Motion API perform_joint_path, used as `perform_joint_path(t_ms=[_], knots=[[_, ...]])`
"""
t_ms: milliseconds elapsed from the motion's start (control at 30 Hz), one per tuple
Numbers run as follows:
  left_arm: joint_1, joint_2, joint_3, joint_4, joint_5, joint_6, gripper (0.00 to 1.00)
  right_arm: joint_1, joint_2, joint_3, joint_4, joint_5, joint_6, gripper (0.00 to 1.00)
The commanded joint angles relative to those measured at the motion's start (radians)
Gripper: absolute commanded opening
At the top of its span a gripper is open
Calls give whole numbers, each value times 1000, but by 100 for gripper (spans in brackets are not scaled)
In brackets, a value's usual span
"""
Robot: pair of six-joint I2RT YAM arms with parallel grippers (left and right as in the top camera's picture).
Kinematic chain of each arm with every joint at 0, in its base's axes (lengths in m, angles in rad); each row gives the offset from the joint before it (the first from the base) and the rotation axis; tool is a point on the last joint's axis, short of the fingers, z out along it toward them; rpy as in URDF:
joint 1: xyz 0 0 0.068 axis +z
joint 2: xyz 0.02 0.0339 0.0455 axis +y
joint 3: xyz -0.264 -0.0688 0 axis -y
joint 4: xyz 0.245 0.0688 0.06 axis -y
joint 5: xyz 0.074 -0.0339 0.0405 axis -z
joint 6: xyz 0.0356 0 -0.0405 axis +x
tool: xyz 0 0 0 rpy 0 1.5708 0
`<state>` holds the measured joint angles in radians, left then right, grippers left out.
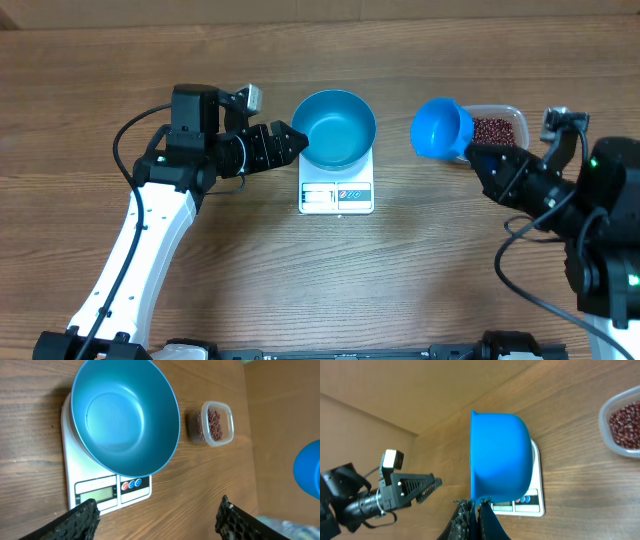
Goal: Scoop item into bowl and weigh 150g on scale
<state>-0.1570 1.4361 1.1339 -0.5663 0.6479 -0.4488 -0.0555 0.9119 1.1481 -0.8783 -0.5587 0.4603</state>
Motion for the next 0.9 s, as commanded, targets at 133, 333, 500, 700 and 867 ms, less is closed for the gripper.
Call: perform_joint_path(t_ms=[133, 333, 500, 700, 867], knots=[[0, -17, 10, -22, -35, 123, 94, -12, 10, 24, -13, -50, -59, 4], [0, -17, 10, -22, -57, 124, 100, -13, 52, 24, 23, -50, -66, 4], [0, -17, 10, -26, -57, 123, 99, -13, 65, 24, 34, -49, -70, 4], [0, -17, 10, -26, -56, 123, 100, -13, 65, 24, 35, -50, -70, 4], [0, -17, 10, -26, -56, 123, 100, -12, 65, 24, 34, -50, -70, 4]])
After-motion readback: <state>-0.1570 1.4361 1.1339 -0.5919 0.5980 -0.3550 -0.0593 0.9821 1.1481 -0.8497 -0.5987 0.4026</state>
